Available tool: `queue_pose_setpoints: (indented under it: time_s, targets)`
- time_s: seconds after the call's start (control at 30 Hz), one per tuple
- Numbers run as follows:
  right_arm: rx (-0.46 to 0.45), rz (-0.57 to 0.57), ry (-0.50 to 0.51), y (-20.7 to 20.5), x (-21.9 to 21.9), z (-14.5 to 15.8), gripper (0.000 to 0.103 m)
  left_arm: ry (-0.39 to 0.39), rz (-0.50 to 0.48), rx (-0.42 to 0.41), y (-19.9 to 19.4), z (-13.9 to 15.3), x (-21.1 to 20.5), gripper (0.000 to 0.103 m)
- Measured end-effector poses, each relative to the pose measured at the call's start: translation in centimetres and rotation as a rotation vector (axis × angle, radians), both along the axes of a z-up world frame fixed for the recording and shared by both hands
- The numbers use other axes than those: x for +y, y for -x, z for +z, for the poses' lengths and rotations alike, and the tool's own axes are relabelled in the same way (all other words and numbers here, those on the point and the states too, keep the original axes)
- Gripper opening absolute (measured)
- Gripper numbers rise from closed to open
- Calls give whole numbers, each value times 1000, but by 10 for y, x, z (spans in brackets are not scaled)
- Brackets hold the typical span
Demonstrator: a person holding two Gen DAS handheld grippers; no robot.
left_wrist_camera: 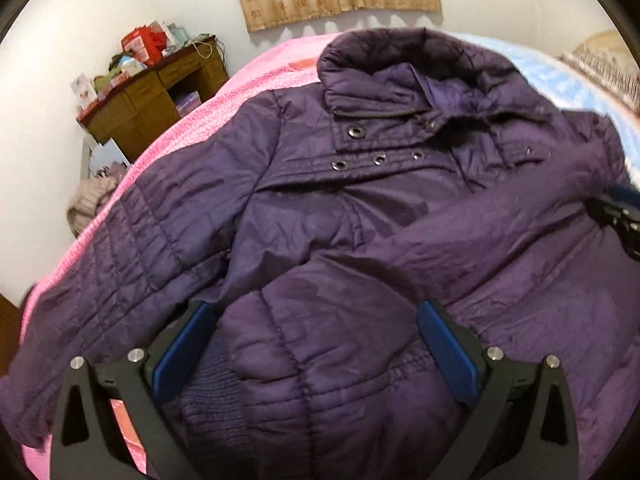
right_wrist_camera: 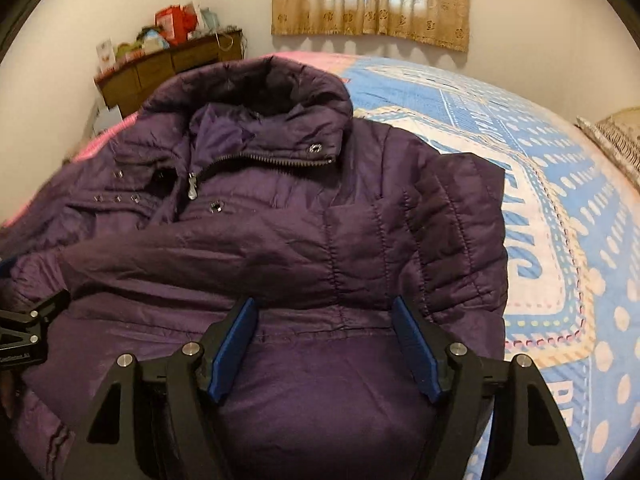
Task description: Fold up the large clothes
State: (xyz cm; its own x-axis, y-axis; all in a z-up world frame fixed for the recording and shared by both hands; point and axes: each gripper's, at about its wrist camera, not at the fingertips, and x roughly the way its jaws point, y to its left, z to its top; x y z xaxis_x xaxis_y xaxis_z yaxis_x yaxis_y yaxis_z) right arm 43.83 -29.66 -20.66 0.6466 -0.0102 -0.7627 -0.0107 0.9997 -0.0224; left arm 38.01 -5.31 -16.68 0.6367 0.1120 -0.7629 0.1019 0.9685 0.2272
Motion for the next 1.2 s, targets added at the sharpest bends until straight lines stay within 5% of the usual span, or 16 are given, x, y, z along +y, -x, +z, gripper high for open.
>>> queue_pose_setpoints:
  time_s: [1.2]
  targets:
    - [32,-15,147,-2,17,4,73,17,6,13,-11,-4,6,103]
